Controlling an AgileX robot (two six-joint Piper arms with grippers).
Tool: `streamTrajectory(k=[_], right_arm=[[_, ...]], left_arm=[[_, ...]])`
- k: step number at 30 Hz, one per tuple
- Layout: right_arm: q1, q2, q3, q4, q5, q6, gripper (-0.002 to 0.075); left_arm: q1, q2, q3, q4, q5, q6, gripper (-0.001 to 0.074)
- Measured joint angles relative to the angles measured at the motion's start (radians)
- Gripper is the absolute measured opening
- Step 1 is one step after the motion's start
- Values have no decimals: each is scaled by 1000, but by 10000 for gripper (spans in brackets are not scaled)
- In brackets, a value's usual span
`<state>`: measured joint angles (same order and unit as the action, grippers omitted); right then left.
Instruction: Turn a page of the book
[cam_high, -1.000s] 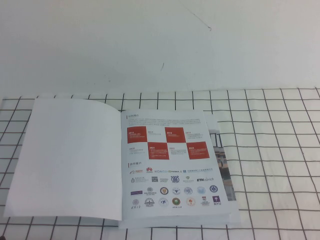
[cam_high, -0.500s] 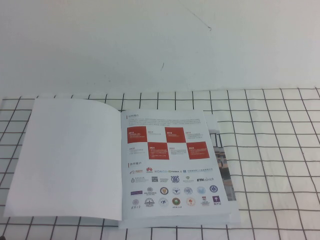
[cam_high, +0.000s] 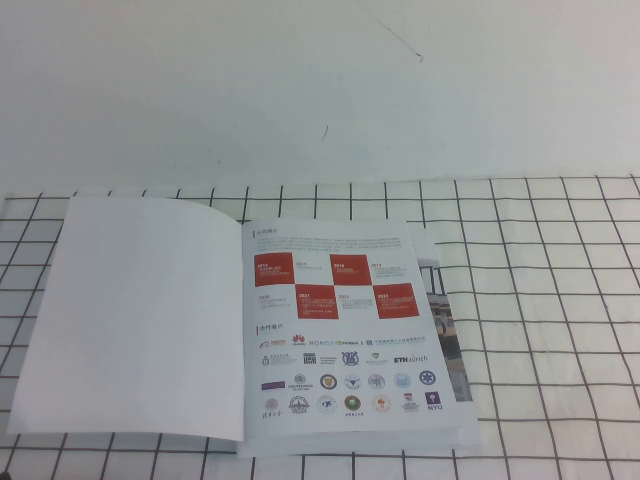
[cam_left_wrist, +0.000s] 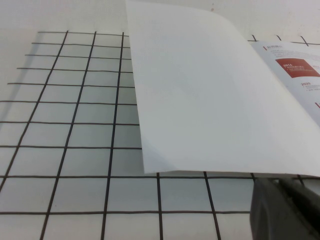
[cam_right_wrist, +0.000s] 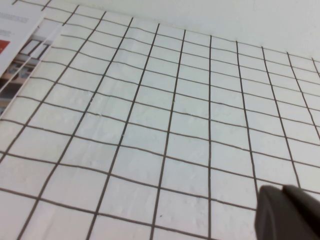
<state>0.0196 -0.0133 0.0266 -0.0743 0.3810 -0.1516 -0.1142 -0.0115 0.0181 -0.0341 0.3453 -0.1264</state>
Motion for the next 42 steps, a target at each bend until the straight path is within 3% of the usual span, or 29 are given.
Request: streamTrajectory(k=[7, 19, 26, 31, 35, 38, 42], right_arm=[[0, 0, 2, 0, -70, 0, -2], [0, 0, 2, 2, -706, 46, -2], [0, 0, 2, 39, -957, 90, -2], [0, 0, 0, 46, -960, 81, -2], [0, 0, -90, 50, -695, 79, -2], [0, 0, -196, 51, -520, 76, -2], [0, 33, -320, 65, -362, 78, -2]], left_arm=[[0, 0, 7, 2, -79, 5, -2], [0, 0, 11, 34, -909, 18, -2], [0, -2, 11, 26, -1160, 36, -2], [0, -4, -2, 22, -1086, -28, -2], [0, -4, -187, -28, -673, -230, -2], [0, 23, -353, -28, -386, -282, -2], [0, 125, -522, -6, -184, -254, -2]])
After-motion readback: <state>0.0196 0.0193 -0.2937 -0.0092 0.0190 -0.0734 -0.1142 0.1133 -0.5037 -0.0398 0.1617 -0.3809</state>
